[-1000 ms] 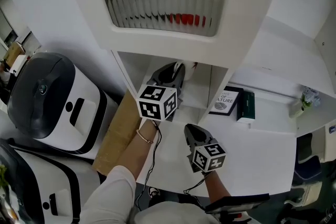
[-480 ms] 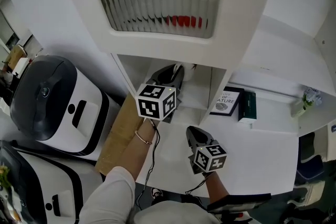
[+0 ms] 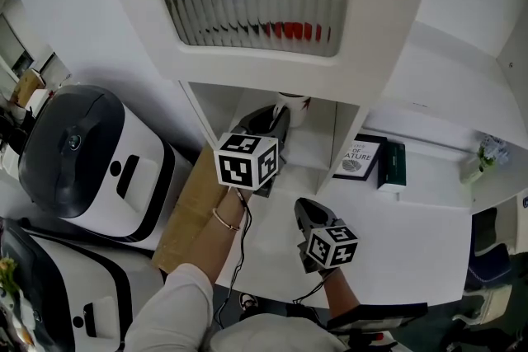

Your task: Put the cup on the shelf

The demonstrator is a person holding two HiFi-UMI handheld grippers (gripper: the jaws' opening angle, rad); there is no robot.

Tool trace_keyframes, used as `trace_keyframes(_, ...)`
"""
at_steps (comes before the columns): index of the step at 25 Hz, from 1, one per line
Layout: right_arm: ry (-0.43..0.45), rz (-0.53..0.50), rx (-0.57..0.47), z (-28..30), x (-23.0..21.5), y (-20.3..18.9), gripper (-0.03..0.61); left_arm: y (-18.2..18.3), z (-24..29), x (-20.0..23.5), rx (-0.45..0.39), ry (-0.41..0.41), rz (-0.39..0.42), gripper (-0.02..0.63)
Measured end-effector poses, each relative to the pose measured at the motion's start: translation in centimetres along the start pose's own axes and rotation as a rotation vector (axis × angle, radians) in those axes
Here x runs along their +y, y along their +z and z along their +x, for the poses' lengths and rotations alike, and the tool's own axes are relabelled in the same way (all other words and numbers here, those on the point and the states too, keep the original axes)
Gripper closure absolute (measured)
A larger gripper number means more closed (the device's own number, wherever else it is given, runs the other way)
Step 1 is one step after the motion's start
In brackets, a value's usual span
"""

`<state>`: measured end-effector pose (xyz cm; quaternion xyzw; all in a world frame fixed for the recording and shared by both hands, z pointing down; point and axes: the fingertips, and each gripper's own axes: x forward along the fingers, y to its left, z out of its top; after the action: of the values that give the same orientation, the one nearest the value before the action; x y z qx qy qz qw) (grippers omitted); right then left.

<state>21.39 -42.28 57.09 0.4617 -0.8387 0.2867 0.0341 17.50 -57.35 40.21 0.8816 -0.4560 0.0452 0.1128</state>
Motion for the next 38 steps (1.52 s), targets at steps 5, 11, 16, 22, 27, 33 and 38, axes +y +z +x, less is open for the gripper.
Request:
trace_keyframes(5,-0.002,0.002,0.003,-0.1,0.0,-0.1,0.545,-0.2,-0.1,0.0,0.037,0.005,-0.007,0.552)
trace_keyframes(11,-0.001,0.001,0.003,-0.2,0.1,-0.3,0.545,-0.6,-0.4,-0.2,0.066,0.012,-0.002,0.552)
trace_keyframes(16,-0.008,0.008,0.003,-0.4,-0.1,-0.5,0.545,-1.1,-0.8,-0.1,0.081,0.024,0.001,0.545)
trace_keyframes(22,-0.006,0.008,-0.001,-0.7,0.0,-0.5,0.545,-1.4,-0.9,-0.1,0.083,0.037,0.015,0.540)
trace_keyframes(27,-0.010,0.012,-0.002,-1.1,-0.1,-0.7,0.545,-1.6,-1.0,-0.1,0.085,0.054,0.019,0.534)
trace_keyframes(33,-0.015,0.008,-0.005,-1.4,-0.1,-0.7,0.545,-2.1,-1.1,0.1,0.101,0.070,0.017,0.529)
trace_keyframes(38,-0.016,0.001,-0.002,-1.8,0.0,-0.7,0.545,-2.1,-1.3,0.1,0.093,0.082,0.022,0.529)
